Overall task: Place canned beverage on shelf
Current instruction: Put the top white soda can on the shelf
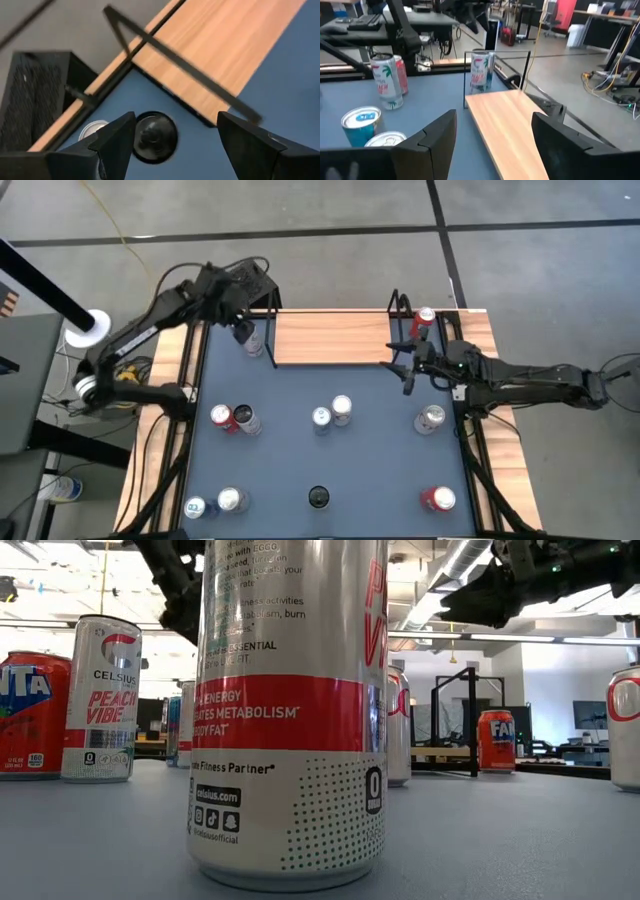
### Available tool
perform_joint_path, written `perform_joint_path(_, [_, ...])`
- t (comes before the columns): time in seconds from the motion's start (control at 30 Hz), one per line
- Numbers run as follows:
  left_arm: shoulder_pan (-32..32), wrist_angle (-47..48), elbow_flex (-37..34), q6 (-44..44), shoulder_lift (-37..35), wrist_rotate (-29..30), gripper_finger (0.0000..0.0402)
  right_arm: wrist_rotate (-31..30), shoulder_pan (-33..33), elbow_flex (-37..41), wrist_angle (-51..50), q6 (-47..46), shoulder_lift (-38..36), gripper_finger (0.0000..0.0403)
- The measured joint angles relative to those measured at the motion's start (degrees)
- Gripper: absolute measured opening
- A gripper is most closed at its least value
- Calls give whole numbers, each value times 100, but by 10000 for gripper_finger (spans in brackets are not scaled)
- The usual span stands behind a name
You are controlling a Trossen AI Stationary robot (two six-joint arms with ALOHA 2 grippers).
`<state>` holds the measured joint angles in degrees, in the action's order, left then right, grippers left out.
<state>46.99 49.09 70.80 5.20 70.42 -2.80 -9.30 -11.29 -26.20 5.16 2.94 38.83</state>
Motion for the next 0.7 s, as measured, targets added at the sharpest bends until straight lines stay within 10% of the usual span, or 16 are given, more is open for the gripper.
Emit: perform_joint_path(0.7, [117,276,151,255,1015,51,269,20,0,-9,-313,4,-4,261])
